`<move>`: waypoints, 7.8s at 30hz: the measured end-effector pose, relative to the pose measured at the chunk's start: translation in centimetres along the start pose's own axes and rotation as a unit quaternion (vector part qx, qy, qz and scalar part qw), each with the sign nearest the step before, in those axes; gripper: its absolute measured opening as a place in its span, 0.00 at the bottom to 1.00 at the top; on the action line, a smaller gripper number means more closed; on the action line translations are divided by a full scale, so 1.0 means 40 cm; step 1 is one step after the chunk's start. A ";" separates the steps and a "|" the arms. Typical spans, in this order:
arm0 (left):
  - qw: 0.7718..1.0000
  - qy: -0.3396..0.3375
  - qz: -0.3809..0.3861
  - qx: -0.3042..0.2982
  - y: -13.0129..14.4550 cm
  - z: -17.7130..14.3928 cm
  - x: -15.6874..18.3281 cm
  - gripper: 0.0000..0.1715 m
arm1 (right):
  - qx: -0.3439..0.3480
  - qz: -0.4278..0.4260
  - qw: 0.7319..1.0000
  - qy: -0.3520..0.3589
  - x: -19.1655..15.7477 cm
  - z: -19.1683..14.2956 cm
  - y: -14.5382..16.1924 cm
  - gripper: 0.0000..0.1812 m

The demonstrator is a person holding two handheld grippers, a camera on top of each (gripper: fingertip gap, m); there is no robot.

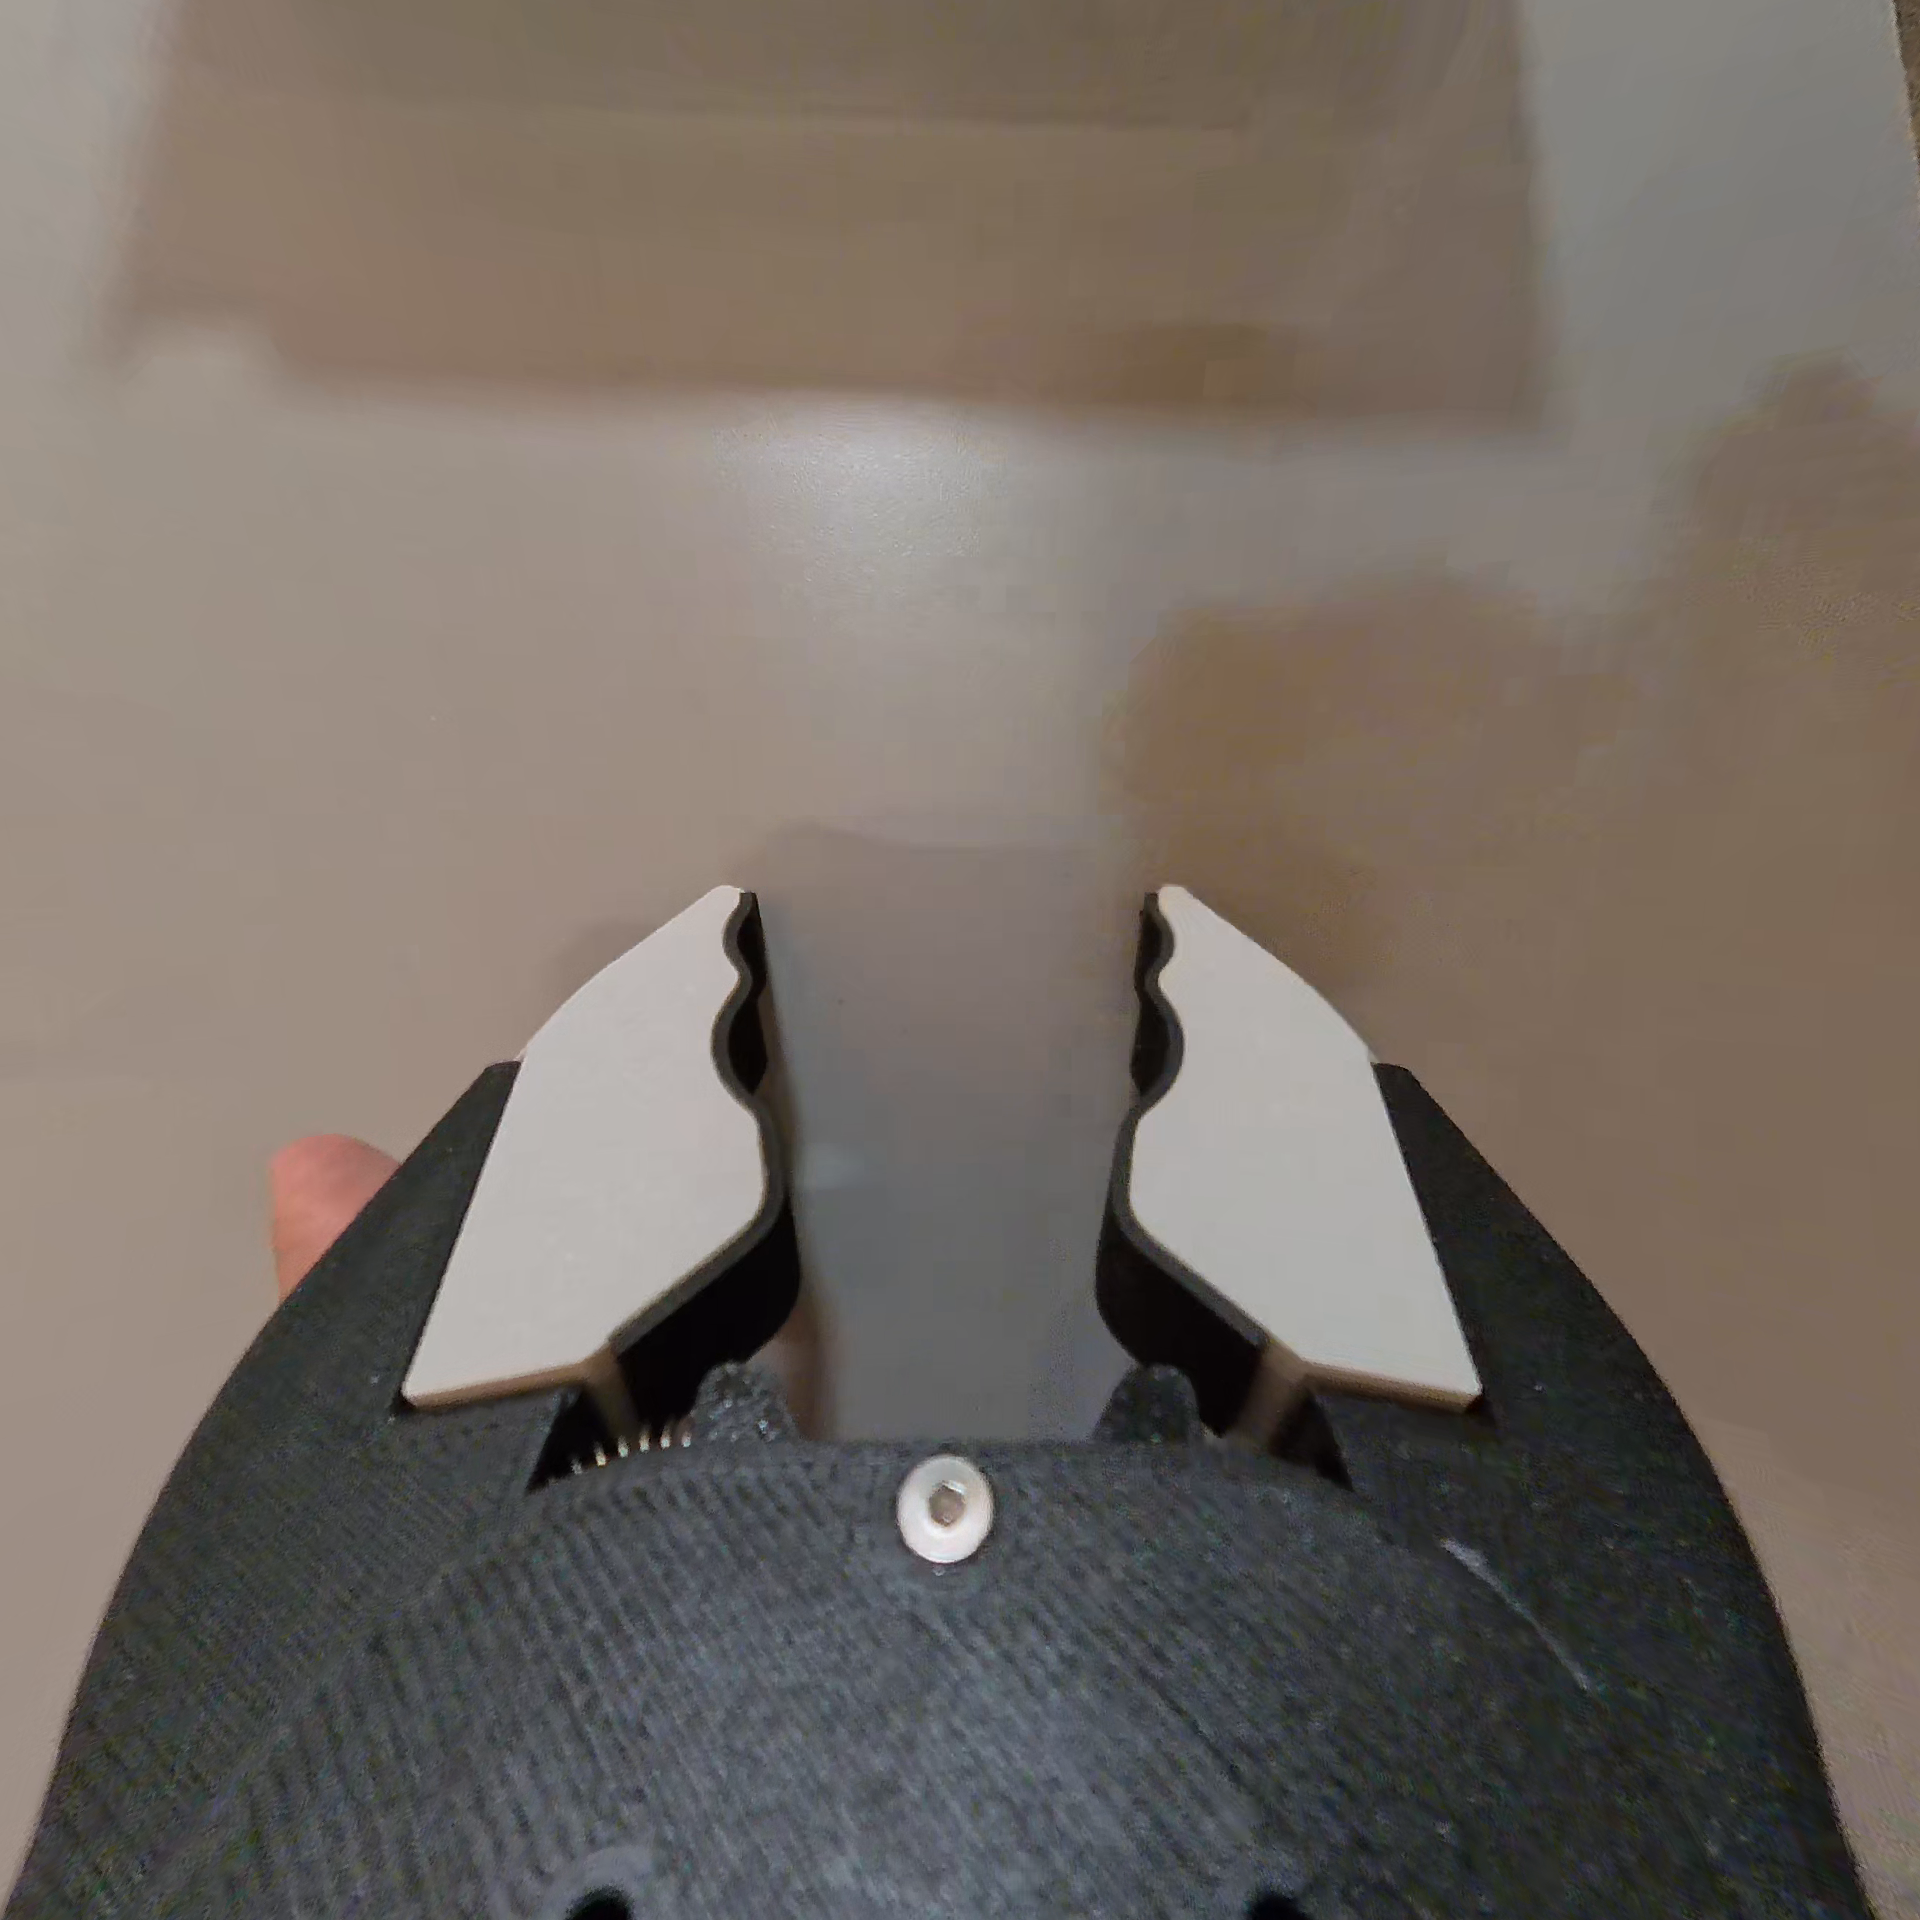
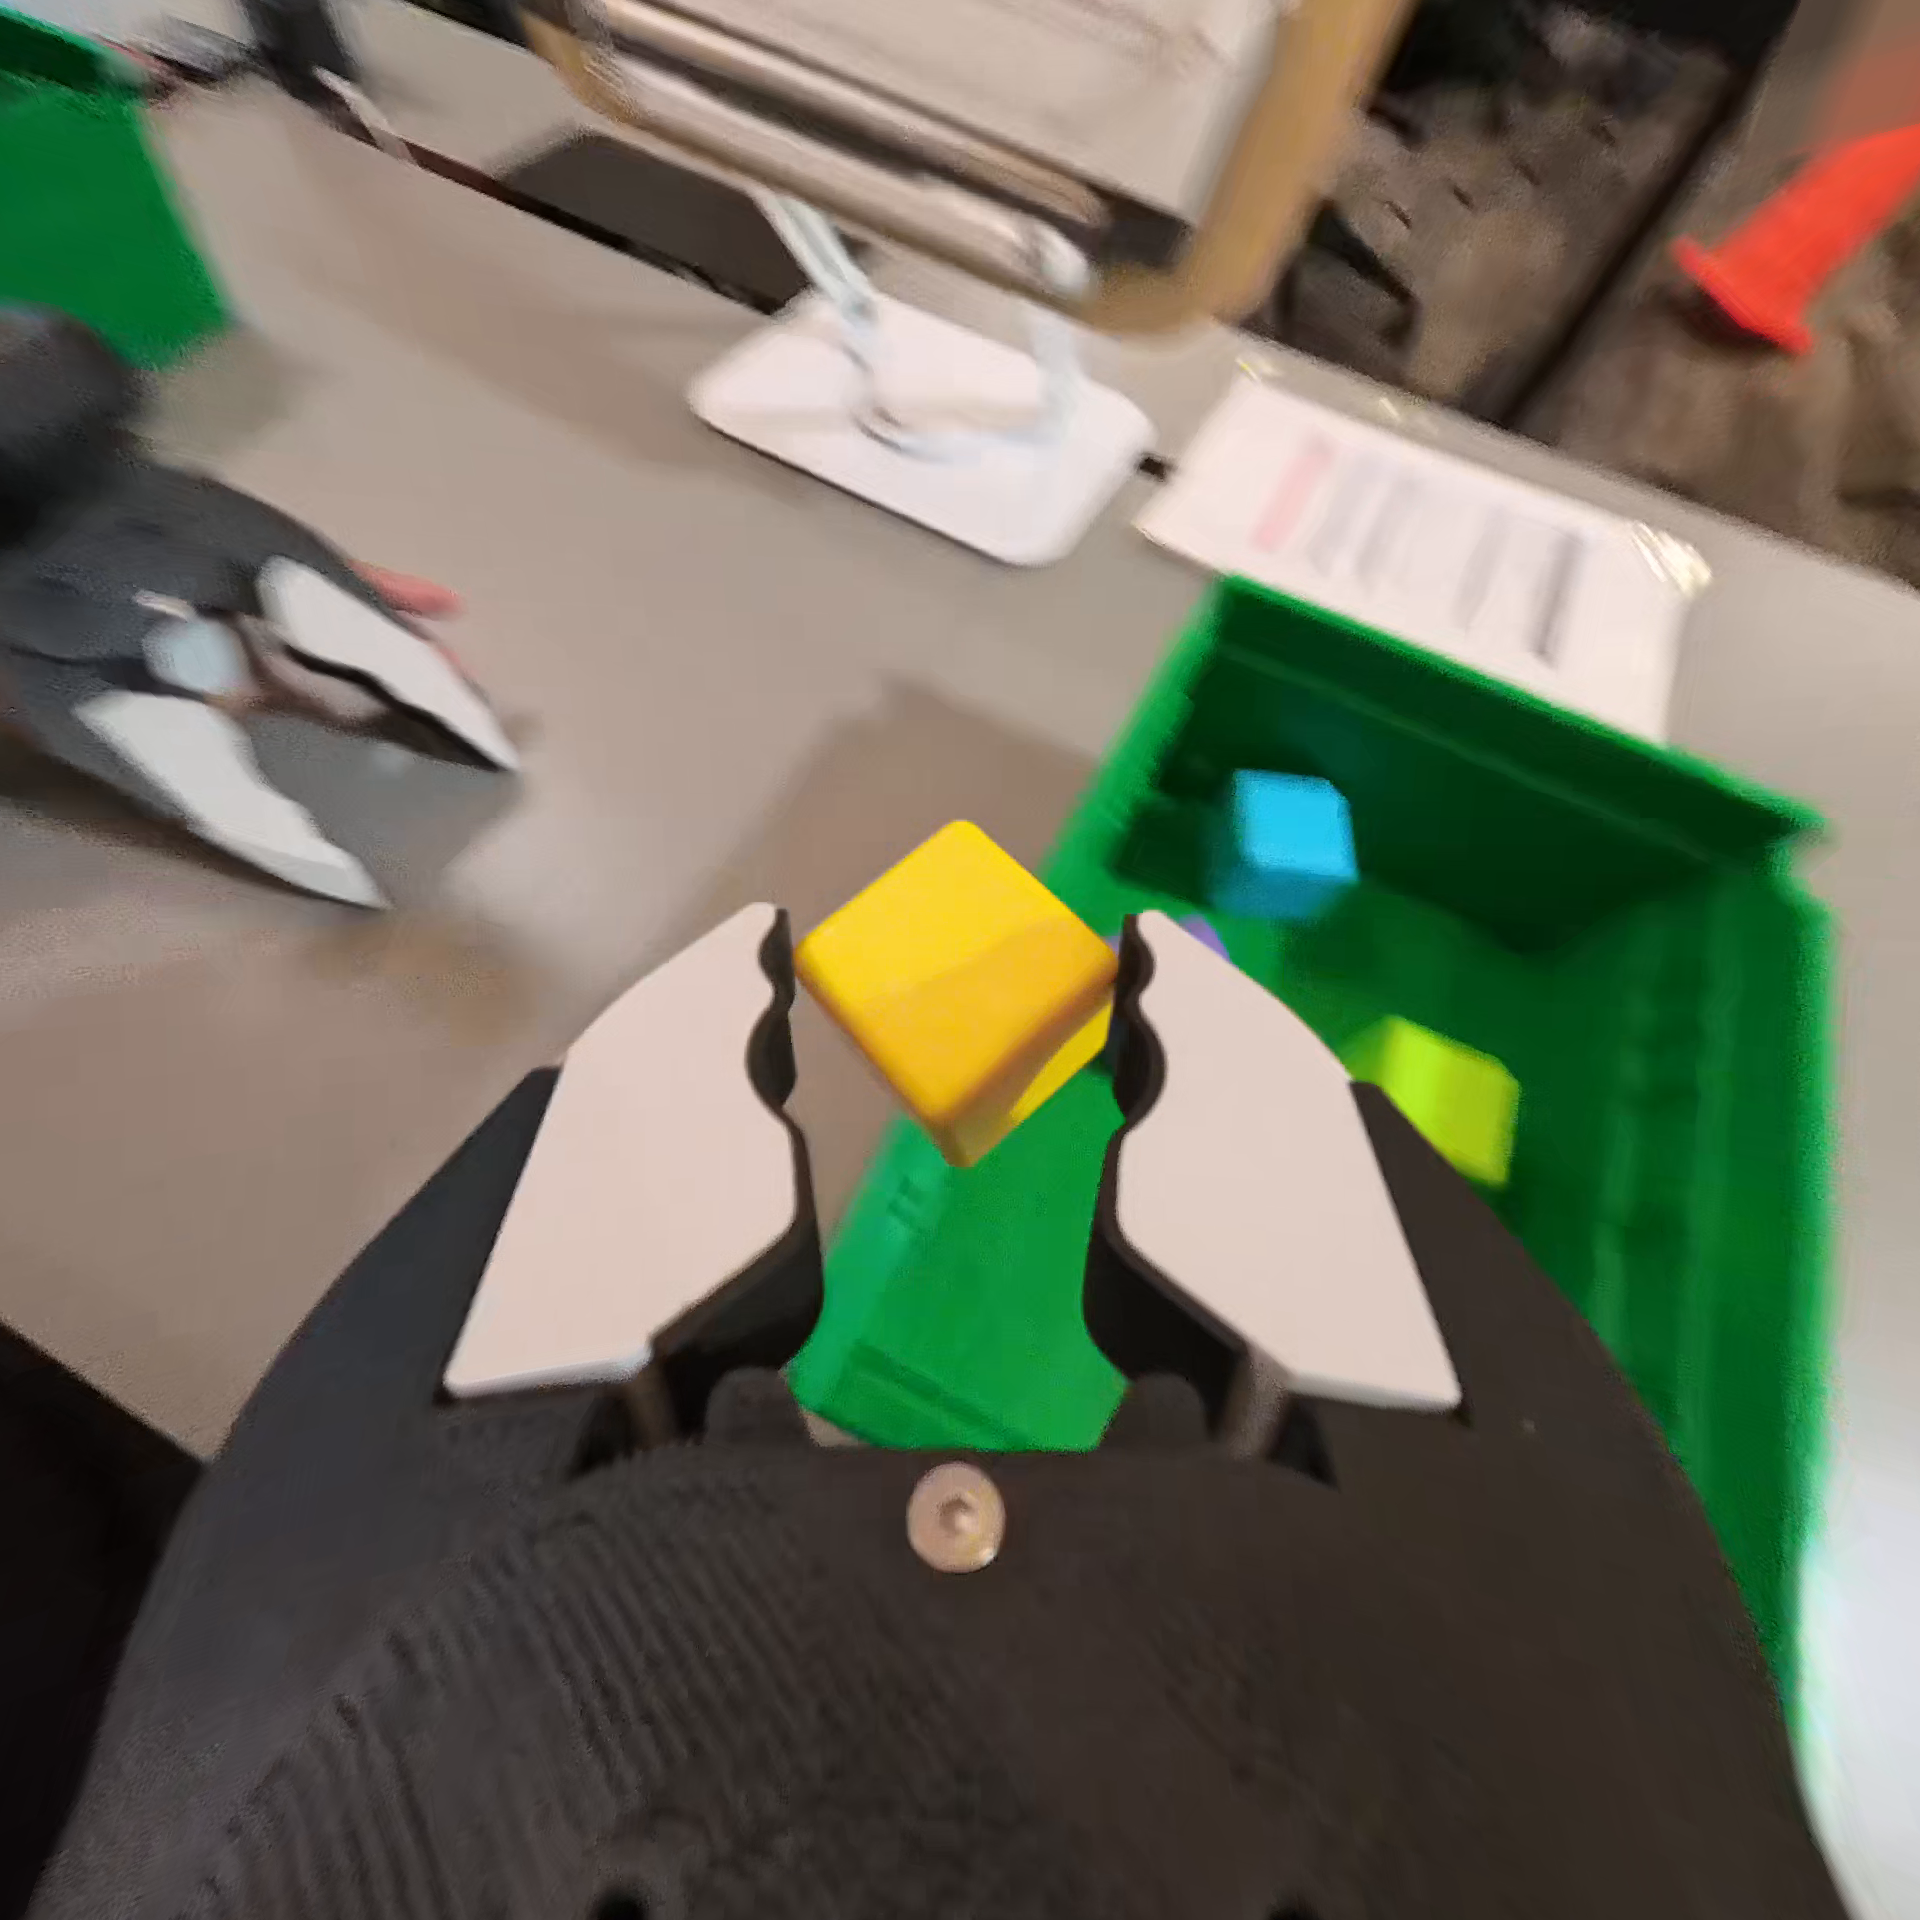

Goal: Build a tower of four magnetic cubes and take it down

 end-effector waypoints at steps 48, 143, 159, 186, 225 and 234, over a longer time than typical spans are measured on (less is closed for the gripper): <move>1.000 -0.003 0.000 -0.001 -0.003 0.003 0.001 0.42 | -0.151 0.167 0.968 0.113 0.247 -0.014 0.301 0.34; 0.997 -0.018 -0.039 0.062 -0.049 -0.006 0.010 0.43 | 0.110 -0.076 0.932 0.337 0.210 -0.116 0.138 0.27; 0.980 -0.099 -0.094 0.146 -0.124 -0.133 0.051 0.43 | -0.232 0.161 0.959 0.010 0.535 -0.009 0.224 0.17; 0.759 -0.606 -0.233 0.039 0.234 -0.679 -0.012 0.63 | -0.347 0.249 0.904 -0.025 0.387 0.086 0.236 0.03; 0.688 -0.636 -0.349 0.001 0.451 -1.016 0.204 0.03 | -0.323 0.199 0.903 -0.202 -0.698 1.015 -0.336 0.16; 0.618 -0.691 -0.374 -0.015 0.501 -1.109 0.339 0.03 | -0.263 0.169 0.909 -0.274 -0.836 1.000 -0.433 0.20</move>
Point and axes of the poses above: each gripper's, where its closed fingertips meet, z out along the fingers, y out of its underside, x = y × z across the jaws, the point moved 8 cm from there along -z, back along the fingers, and after that the axes turned 11 degrees about -y, right-handed, at the moved point
